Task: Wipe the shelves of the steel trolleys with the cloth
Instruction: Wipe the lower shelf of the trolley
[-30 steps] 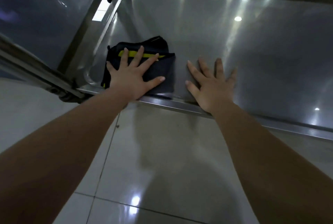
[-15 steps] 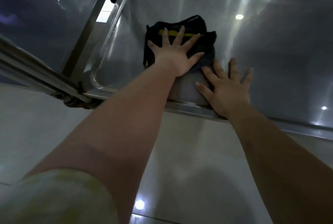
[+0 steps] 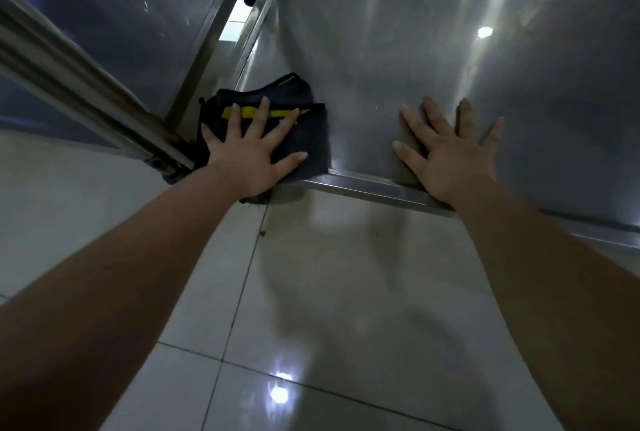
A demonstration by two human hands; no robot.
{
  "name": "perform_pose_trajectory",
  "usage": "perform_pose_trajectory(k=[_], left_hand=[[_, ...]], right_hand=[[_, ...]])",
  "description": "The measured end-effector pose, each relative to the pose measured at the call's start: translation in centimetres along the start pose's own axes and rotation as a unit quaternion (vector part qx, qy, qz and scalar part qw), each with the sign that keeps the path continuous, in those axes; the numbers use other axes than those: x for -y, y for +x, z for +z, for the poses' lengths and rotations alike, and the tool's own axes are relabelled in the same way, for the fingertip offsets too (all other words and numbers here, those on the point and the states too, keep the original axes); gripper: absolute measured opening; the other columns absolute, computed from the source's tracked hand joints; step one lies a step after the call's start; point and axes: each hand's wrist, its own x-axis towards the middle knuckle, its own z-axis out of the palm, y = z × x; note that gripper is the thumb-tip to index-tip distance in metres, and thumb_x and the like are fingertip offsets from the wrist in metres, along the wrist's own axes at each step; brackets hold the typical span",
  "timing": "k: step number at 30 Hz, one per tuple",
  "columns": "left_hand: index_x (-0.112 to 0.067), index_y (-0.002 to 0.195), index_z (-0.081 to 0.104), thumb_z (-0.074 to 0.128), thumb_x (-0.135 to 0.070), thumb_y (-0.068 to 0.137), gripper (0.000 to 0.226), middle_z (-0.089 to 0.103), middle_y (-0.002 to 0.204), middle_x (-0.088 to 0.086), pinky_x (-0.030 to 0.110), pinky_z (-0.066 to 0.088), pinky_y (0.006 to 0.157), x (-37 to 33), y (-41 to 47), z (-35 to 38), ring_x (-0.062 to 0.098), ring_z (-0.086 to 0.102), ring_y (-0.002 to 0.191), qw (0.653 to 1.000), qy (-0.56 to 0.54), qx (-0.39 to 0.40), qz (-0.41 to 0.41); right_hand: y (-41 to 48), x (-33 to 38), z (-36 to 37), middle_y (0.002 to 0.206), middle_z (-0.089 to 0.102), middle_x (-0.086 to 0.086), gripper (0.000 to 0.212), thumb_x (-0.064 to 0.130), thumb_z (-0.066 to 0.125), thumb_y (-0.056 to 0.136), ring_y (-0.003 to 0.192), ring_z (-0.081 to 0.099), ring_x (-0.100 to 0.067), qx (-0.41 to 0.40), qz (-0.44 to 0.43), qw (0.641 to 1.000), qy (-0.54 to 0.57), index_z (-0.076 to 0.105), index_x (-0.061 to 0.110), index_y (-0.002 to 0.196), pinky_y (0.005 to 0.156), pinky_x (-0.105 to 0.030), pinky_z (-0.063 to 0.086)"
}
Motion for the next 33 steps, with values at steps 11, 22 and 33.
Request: perform_pose_trajectory(k=[11,22,33], left_hand=[[-0.068,0.132,-0.027,0.004,-0.097,0.056,0.086,-0.027,0.159,-0.014,0.078,0.003,0.106,-3.5,-1.0,-2.1,0.036,-0.018,0.148,0.994,-0.023,0.085,-0.058],[-0.059,0.144,-0.016,0.018,-0.093,0.072,0.086,-0.029,0.160,-0.007,0.083,-0.009,0.094,-29.7,-1.6,-0.3,0.042,-0.028,0.143,0.993,-0.026,0.040,0.112],[-0.064,0.144,-0.004,0.011,-0.098,0.059,0.092,-0.010,0.163,-0.017,0.076,0.011,0.107,-5.0,-0.1,-1.4,0.031,-0.005,0.150,0.998,-0.029,0.003,-0.063]], right_hand=[[-8.0,-18.1,0.3,0.163,-0.005,0.017,0.085,0.092,0.004,0.064,0.148,-0.003,-0.039,0.027,0.101,0.993,0.049,-0.009,0.064,0.142,0.117,-0.059,0.002],[-8.5,-20.5,1.2,0.162,-0.010,0.018,0.081,0.091,0.001,0.069,0.149,-0.013,-0.034,0.012,0.109,0.993,0.046,-0.009,0.061,0.144,0.117,-0.060,-0.003],[-8.2,-19.3,1.4,0.163,-0.009,0.017,0.072,0.083,0.005,0.082,0.148,-0.013,-0.039,0.001,0.070,0.997,0.014,-0.009,0.056,0.147,0.114,-0.065,-0.007]])
